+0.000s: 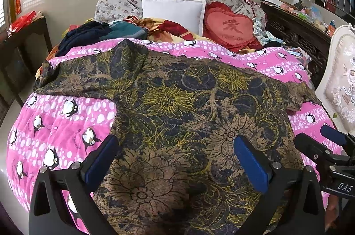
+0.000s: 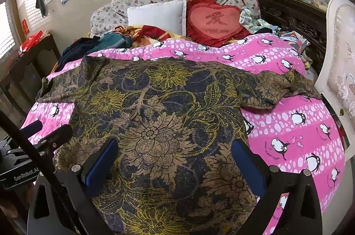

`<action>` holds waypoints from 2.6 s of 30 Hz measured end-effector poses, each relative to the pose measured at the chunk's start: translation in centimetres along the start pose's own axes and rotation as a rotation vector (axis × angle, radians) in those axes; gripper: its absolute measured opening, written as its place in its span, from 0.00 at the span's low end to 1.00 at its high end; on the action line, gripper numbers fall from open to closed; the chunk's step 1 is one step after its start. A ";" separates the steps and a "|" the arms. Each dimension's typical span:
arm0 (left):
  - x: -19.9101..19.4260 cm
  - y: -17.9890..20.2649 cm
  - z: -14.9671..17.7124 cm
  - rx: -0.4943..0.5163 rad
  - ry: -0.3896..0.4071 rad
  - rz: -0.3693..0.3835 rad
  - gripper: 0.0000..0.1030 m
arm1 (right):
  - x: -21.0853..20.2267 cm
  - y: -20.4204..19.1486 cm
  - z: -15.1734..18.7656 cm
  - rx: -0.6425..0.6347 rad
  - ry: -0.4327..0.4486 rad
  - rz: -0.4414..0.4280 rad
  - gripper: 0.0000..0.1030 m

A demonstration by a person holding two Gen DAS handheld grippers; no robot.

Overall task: Fold small clothes
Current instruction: 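Move both tools over the floral shirt toward its hem edge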

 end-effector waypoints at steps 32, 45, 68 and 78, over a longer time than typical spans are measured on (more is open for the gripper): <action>1.4 0.3 0.4 0.006 -0.034 -0.008 1.00 | 1.2 0.7 0.0 0.018 -0.024 0.001 1.00; 2.1 0.3 0.3 0.005 -0.046 -0.011 1.00 | 2.1 0.9 0.0 0.026 -0.038 -0.002 1.00; 4.1 0.4 -0.7 0.011 -0.071 -0.023 1.00 | 3.2 1.2 -0.9 0.031 -0.051 0.000 1.00; 4.9 0.8 -1.7 0.013 -0.079 -0.025 1.00 | 4.0 1.2 -1.9 0.020 -0.053 0.021 1.00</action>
Point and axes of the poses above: each gripper's, at about its wrist camera, not at the fingertips, and x roughly the way its jaws point, y to its right, z to its underside, the point moved 1 cm from there along x, roughly the way its jaws point, and after that the axes turned 13 degrees about -z, right-handed, at the moved point
